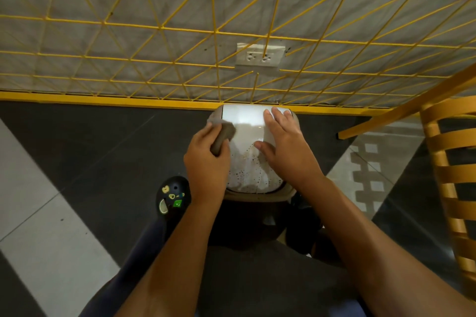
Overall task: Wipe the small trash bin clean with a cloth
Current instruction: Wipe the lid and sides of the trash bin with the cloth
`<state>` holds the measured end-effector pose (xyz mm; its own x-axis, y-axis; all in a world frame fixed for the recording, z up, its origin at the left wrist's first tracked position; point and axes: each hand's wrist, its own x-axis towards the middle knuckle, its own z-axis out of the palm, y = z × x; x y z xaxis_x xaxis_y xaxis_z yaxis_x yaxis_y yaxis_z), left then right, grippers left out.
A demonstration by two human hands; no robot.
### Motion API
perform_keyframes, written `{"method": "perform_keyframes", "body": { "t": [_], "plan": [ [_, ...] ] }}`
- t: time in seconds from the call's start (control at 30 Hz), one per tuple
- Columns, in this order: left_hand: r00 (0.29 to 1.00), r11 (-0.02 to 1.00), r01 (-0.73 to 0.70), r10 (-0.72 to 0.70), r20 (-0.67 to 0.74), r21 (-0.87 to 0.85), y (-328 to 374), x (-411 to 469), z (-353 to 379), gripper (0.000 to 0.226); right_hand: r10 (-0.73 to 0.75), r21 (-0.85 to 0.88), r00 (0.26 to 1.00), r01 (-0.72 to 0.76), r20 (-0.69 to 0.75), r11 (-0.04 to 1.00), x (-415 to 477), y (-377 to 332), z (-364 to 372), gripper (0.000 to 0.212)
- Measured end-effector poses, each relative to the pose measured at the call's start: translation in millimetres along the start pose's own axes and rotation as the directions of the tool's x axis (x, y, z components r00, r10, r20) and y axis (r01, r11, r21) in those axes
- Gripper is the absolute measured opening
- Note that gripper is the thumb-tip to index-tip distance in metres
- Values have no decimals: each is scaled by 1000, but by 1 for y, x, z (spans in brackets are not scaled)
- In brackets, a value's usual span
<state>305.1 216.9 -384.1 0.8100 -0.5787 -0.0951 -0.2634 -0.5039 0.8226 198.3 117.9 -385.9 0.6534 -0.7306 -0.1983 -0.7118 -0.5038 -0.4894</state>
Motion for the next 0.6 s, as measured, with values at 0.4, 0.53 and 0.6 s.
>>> {"method": "perform_keyframes", "body": {
  "t": [0.4, 0.53, 0.6],
  "plan": [
    [997, 997, -55, 51, 65, 55, 9, 29, -2, 37, -1, -6, 1000, 1, -3, 1000, 1, 0, -1, 67],
    [999, 999, -43, 42, 16, 34, 0, 4, 0, 37, -9, -19, 1000, 9, -1, 1000, 1, 0, -1, 67],
    [999, 998, -31, 31, -5, 61, -4, -10, 3, 39, -11, -21, 1000, 11, 2, 1000, 2, 0, -2, 67]
  ]
}}
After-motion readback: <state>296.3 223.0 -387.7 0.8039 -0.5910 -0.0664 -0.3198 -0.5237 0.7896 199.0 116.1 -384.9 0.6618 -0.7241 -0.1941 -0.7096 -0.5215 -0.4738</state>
